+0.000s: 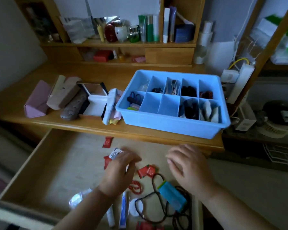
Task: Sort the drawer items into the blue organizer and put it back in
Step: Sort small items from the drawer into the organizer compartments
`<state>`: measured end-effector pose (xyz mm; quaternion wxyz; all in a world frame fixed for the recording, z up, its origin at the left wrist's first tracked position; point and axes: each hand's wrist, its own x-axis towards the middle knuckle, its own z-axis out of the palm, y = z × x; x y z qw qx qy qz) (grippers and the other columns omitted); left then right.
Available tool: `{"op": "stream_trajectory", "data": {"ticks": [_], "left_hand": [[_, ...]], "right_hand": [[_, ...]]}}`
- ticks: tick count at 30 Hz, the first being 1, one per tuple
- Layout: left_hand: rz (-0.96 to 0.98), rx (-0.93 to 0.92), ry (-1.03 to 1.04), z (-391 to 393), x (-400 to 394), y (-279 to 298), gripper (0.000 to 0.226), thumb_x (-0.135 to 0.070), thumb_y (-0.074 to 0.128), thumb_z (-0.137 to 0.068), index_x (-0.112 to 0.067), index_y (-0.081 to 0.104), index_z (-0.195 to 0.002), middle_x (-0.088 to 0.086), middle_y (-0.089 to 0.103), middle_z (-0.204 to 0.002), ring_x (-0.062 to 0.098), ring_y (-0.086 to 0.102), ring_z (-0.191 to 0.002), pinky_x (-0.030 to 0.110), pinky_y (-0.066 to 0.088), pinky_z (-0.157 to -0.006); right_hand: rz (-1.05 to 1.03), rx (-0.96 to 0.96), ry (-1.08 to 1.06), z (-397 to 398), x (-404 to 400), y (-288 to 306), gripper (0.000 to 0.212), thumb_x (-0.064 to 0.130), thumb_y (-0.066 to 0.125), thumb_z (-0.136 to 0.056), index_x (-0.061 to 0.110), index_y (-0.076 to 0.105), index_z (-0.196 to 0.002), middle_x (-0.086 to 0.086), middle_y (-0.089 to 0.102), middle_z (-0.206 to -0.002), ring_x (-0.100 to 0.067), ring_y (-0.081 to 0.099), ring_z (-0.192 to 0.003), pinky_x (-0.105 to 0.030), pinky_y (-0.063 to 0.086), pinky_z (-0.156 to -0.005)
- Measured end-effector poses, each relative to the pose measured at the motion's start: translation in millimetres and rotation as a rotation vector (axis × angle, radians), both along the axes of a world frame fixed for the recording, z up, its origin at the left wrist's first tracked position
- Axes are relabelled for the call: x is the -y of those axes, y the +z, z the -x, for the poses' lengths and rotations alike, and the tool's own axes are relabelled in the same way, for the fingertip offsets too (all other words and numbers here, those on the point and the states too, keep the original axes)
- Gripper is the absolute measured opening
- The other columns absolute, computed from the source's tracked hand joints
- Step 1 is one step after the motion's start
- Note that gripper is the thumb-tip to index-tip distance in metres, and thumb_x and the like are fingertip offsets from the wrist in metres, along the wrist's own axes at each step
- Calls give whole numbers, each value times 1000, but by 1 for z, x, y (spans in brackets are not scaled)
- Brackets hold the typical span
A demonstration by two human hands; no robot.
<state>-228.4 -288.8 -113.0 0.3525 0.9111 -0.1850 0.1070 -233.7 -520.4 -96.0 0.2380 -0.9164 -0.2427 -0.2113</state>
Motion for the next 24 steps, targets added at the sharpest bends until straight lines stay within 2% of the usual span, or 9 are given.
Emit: {"op": "stream_trajectory", "data": {"ticks": [1, 3, 5, 7, 11, 14, 17, 21, 24], "left_hand": [[-32, -101, 76, 12, -15, -20, 23, 6, 60, -79, -15, 69, -83, -8, 66, -79, 4, 58, -73, 19, 45, -68], [-66, -297, 230, 29, -39, -47, 19, 0, 64, -79, -17, 70, -79, -9, 65, -71, 7, 58, -65, 19, 43, -62], [-74, -427, 339, 38, -55, -60, 16, -8, 63, -82, -22, 72, -82, -15, 62, -67, -3, 54, -60, 8, 38, -57], [-99, -491, 407, 39, -61, -66, 16, -14, 60, -85, -25, 71, -89, -13, 64, -76, -1, 53, -64, 8, 35, -56], [-164, -514, 512, 31, -68, -68, 19, -20, 58, -84, -25, 66, -101, -5, 62, -99, 11, 55, -81, 23, 43, -66], [-214, -612, 556, 29, -73, -72, 25, -30, 58, -82, -24, 64, -105, -1, 58, -107, 17, 56, -96, 27, 48, -77], [-333, -727, 495, 28, -69, -75, 36, -51, 61, -76, -27, 55, -102, -3, 56, -102, 16, 57, -89, 31, 48, -71], [-455, -715, 472, 24, -62, -78, 25, -42, 58, -82, -22, 52, -96, -1, 60, -98, 18, 56, -81, 28, 39, -62], [-365, -643, 499, 21, -70, -76, 13, -27, 48, -91, -18, 54, -83, 4, 62, -94, 17, 53, -75, 26, 39, -62]], "right_hand": [[53, -180, -18, 7, -9, -12, 11, 22, 58, -86, 18, 67, -88, 4, 63, -89, -17, 62, -86, -27, 46, -72], [232, -530, -122, 14, -21, -36, 24, 40, 52, -90, 24, 61, -105, 7, 62, -103, -16, 61, -93, -27, 47, -73], [470, -690, -163, 18, -28, -55, 44, 54, 52, -86, 24, 49, -119, 4, 58, -114, -18, 60, -100, -30, 47, -77], [593, -773, -157, 21, -35, -66, 57, 54, 59, -81, 22, 41, -124, 0, 55, -117, -23, 59, -101, -32, 47, -77], [566, -827, -216, 25, -35, -75, 48, 46, 61, -81, 25, 41, -119, 1, 55, -115, -23, 59, -100, -32, 49, -77], [503, -710, -337, 20, -31, -73, 43, 53, 55, -79, 27, 42, -110, 4, 57, -107, -19, 60, -97, -29, 44, -72], [493, -592, -375, 11, -28, -71, 40, 51, 54, -79, 28, 44, -110, 3, 52, -106, -20, 60, -94, -30, 43, -68], [588, -457, -331, -7, -27, -72, 47, 41, 59, -80, 35, 45, -125, 4, 48, -114, -18, 54, -104, -31, 45, -75], [638, -616, -281, -20, -23, -75, 54, 37, 59, -84, 36, 40, -134, 4, 45, -124, -19, 52, -111, -30, 45, -84]]}}
